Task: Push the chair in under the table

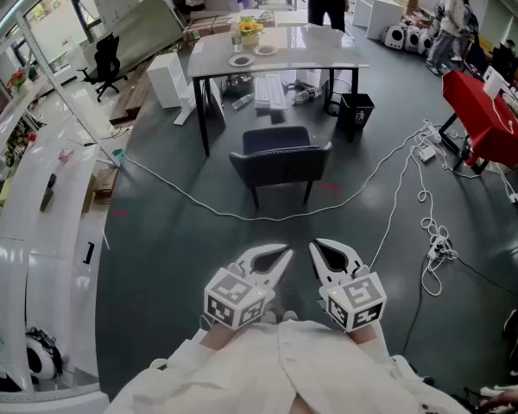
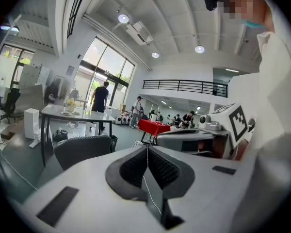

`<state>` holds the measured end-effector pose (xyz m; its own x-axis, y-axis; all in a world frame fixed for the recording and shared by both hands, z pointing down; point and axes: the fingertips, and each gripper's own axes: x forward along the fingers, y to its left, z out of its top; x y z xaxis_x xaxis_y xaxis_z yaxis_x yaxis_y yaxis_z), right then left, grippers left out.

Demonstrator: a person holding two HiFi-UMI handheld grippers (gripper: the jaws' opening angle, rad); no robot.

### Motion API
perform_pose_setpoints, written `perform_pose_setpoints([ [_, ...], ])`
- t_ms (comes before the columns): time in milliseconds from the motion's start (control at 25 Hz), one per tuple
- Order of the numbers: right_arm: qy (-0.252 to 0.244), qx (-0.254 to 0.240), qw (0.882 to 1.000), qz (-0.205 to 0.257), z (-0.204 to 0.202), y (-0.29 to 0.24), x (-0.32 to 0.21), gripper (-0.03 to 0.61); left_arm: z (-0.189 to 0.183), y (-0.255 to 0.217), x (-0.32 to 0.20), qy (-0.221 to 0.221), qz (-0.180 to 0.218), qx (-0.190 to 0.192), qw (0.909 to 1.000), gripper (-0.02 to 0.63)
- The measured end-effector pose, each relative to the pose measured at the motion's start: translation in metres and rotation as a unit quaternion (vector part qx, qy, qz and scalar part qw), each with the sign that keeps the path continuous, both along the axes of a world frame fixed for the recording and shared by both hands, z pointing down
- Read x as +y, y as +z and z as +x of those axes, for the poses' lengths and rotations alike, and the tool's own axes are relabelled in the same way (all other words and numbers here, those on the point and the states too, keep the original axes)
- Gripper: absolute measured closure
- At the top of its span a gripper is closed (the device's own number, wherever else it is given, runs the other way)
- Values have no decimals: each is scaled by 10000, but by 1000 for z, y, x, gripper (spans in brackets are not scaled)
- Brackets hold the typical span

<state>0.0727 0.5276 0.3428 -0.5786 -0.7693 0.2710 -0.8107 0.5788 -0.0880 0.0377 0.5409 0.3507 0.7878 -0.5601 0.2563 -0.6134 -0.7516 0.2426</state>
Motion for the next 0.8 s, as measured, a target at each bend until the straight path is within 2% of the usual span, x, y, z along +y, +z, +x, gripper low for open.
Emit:
perform_pose_setpoints([
  [440,-125,128,9998,-55,-5,5,2,548,1,5,1,26,-114,17,9999,598],
  [640,-113,-187,9997,-98,0,3,-1,546,6,8,2,96,-126,-14,9999,598],
  [800,-193,-163,9994,-217,8,12,4,546,3,25,7,17,-292,-150,9995,598],
])
